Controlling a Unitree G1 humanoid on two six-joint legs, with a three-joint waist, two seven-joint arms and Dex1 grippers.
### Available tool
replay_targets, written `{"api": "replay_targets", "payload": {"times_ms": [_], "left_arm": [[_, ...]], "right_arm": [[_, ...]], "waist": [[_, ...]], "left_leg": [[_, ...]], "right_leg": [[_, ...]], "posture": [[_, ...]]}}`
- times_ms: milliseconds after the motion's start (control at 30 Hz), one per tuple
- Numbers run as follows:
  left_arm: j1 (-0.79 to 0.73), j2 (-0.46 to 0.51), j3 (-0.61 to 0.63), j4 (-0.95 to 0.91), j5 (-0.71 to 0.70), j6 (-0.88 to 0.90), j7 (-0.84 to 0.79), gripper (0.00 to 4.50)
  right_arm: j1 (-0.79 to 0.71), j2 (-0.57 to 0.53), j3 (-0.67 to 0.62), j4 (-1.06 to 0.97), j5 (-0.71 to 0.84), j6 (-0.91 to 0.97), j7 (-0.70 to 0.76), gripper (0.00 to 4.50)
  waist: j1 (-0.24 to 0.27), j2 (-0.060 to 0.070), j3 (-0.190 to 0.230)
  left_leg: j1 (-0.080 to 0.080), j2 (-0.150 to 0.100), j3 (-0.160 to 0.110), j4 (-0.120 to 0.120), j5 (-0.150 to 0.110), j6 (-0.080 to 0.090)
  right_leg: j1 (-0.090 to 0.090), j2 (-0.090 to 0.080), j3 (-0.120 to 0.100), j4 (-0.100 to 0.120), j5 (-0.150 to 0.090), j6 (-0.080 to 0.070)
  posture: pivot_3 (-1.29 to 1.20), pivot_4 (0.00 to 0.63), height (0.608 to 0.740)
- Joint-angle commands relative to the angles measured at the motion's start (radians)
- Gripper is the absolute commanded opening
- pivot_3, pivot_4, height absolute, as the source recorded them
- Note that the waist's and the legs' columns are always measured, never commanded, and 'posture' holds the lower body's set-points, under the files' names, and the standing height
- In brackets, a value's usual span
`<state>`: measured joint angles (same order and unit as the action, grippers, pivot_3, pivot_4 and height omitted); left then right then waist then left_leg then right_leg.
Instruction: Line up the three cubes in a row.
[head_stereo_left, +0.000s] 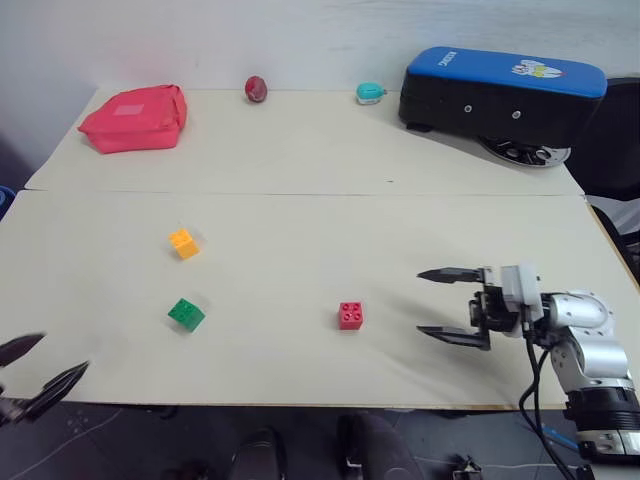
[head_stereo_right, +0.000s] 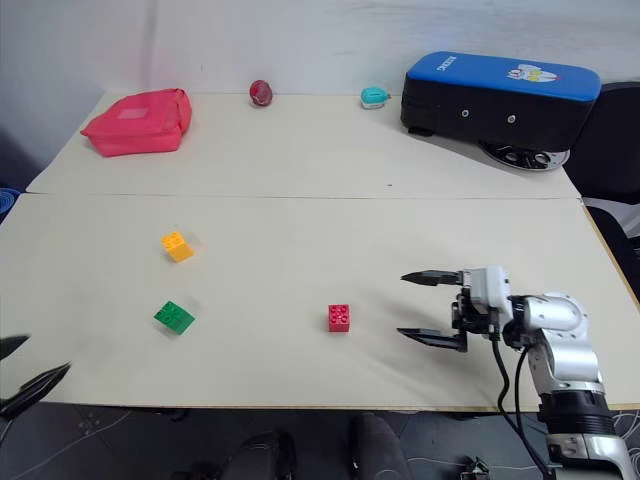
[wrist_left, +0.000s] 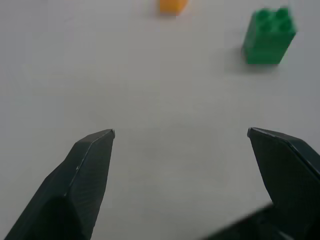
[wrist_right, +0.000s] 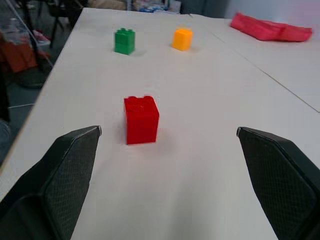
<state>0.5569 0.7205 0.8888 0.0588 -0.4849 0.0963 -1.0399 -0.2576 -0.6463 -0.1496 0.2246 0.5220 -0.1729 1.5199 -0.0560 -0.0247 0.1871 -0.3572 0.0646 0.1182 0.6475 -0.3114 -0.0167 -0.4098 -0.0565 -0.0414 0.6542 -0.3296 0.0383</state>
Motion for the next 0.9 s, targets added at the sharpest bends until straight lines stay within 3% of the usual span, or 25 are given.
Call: {"api": "replay_targets", "payload": {"times_ms": [33, 300, 467, 633, 733, 900], "left_arm": [[-0.013, 0.005, -0.028, -0.042, -0.015, 0.001, -0.005, 4.5], [-0.228, -0.054, -0.232, -0.369, -0.19, 0.291, 0.209, 4.5], [-0.319, -0.085, -0.415, -0.383, -0.067, 0.333, 0.335, 4.5], [-0.317, -0.097, -0.471, -0.25, 0.033, 0.211, 0.314, 4.5], [-0.346, -0.087, -0.509, -0.209, 0.088, 0.159, 0.317, 3.91], [-0.361, -0.095, -0.503, -0.184, 0.086, 0.113, 0.301, 2.42]], "right_arm": [[0.002, 0.0, -0.035, 0.011, 0.046, -0.028, 0.044, 4.46], [0.0, 0.045, 0.007, -0.167, 0.091, 0.022, -0.004, 4.46], [-0.018, 0.095, 0.064, -0.288, 0.105, 0.091, -0.079, 4.46], [-0.025, 0.102, 0.074, -0.307, 0.104, 0.108, -0.093, 4.46], [-0.026, 0.095, 0.068, -0.298, 0.102, 0.106, -0.087, 4.5], [-0.007, 0.079, 0.05, -0.278, 0.09, 0.09, -0.082, 4.5]], "waist": [[0.003, -0.002, 0.0], [0.025, -0.002, 0.0], [0.012, -0.002, 0.0], [0.008, -0.002, 0.0], [0.015, -0.002, 0.0], [0.026, -0.002, 0.0]], "left_leg": [[0.0, 0.0, 0.0, 0.0, 0.0, 0.0], [-0.001, 0.0, -0.001, -0.001, 0.0, 0.0], [-0.001, 0.0, -0.001, -0.001, 0.001, -0.001], [-0.001, 0.0, -0.001, 0.0, 0.001, -0.001], [-0.001, 0.0, -0.001, 0.0, 0.001, -0.001], [-0.001, 0.0, -0.001, 0.0, 0.001, -0.001]], "right_leg": [[0.0, 0.0, 0.0, 0.0, 0.0, 0.0], [0.002, -0.004, -0.003, 0.0, 0.0, 0.0], [0.001, -0.003, -0.003, 0.001, 0.0, 0.001], [0.001, -0.002, -0.003, 0.002, 0.0, 0.0], [0.001, -0.003, -0.003, 0.001, 0.0, 0.0], [0.001, -0.003, -0.003, 0.001, 0.0, 0.0]], "posture": [[0.0, 0.15, 0.74], [0.0, 0.15, 0.74], [0.0, 0.15, 0.74], [0.0, 0.15, 0.74], [0.0, 0.15, 0.74], [0.0, 0.15, 0.74]]}}
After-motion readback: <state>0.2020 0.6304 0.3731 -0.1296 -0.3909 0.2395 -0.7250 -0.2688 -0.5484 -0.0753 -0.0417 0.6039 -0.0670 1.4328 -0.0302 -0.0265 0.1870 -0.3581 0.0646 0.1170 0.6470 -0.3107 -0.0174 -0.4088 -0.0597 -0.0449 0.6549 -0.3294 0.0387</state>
